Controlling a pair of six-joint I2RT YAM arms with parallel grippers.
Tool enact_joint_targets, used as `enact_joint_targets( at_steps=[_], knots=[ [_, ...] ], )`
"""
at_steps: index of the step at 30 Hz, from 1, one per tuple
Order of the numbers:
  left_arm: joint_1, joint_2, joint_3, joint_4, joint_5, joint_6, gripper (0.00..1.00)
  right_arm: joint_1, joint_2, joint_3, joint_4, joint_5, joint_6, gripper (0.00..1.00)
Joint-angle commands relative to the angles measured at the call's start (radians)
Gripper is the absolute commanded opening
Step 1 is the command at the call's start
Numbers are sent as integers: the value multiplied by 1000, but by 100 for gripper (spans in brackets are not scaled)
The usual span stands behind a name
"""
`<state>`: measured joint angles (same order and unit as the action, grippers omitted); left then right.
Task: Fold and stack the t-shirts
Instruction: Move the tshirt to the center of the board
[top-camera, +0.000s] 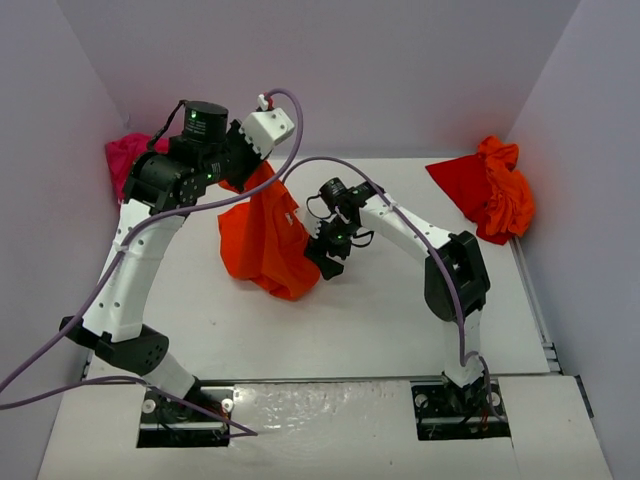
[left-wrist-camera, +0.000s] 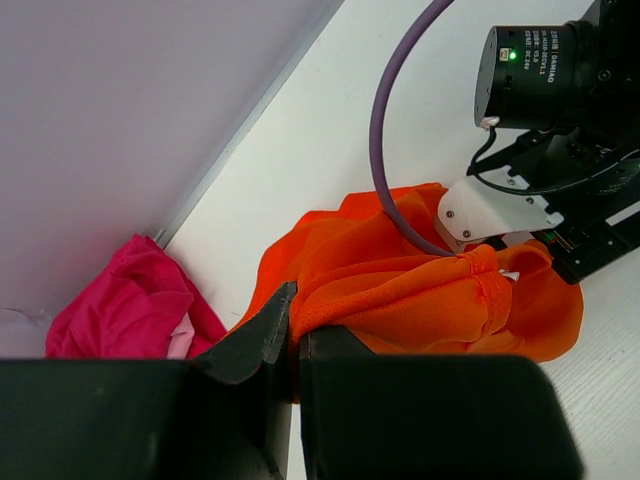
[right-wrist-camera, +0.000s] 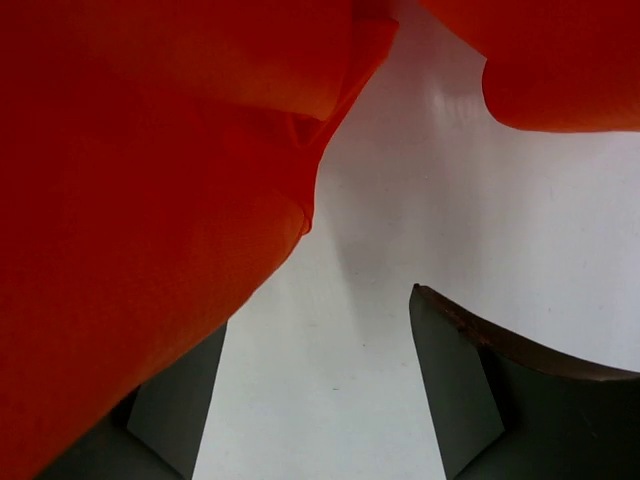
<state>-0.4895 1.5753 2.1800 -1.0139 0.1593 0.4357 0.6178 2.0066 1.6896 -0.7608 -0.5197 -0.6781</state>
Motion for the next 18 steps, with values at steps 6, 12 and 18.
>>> enact_joint_targets(
  at_steps=[6, 12, 18],
  knots=[
    [32, -35, 9, 90, 5, -31, 0, 29, -20, 49, -36, -109, 2, 69],
    [51, -50, -7, 102, -1, -43, 0, 68, 30, 97, -56, -149, 4, 69],
    [62, -55, -29, 111, 9, -57, 0, 94, 65, 138, -54, -163, 3, 55]
  ],
)
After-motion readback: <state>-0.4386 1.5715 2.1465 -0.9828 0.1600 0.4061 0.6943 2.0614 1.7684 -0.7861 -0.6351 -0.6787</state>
